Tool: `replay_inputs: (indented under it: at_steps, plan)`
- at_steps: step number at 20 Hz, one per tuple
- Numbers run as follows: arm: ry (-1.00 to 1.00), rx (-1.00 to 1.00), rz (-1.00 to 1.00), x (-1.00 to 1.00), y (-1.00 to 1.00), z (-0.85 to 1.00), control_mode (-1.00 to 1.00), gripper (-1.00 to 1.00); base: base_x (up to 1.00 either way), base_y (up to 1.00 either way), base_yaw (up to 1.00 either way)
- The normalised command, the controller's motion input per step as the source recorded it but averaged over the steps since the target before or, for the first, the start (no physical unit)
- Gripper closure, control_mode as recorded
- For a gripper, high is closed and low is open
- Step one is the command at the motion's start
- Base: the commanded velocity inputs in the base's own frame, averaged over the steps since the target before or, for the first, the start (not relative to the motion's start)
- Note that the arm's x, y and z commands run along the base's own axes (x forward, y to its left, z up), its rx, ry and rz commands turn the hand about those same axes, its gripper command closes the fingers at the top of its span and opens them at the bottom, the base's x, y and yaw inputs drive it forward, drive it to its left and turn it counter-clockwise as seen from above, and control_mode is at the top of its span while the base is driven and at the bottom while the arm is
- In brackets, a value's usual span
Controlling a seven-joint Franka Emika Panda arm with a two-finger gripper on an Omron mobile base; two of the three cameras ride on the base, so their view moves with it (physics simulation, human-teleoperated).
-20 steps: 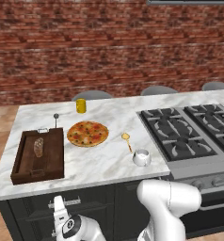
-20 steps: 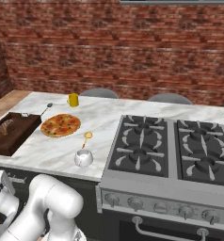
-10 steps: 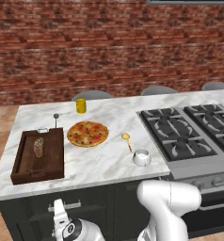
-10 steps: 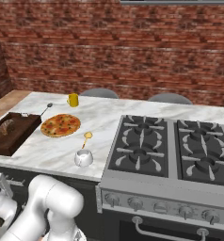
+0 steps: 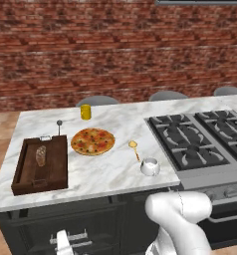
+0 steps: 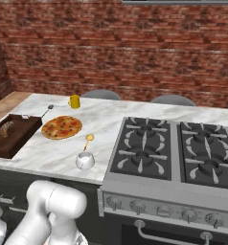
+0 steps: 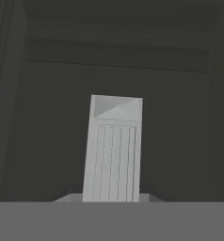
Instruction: Take the pizza cutter from the drawer on the left and place it on the dining counter for cutting.
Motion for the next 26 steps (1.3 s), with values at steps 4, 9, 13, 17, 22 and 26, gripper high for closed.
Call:
replay_inputs:
  at_steps: [4,9,13,17,22,26]
  plan:
    - [0.00,0.00,0.00,-0.97,0.00,-0.03,-1.00,1.00,0.00,0.00,0.00]
    - [0.00,0.00,0.00,-0.86,0.00,-0.02,-1.00,1.00,0.00,0.00,0.00]
    - [0.00,0.00,0.00,-0.76,0.00,-0.01,-1.00,1.00,0.00,0.00,0.00]
    - [0.00,0.00,0.00,-0.71,0.00,-0.01,-1.00,1.00,0.00,0.00,0.00]
    - [0.00,0.00,0.00,-0.66,0.00,0.00,-1.00,1.00,0.00,0.00,0.00]
    - [0.00,0.00,0.00,-0.63,0.00,0.00,-1.00,1.00,0.00,0.00,0.00]
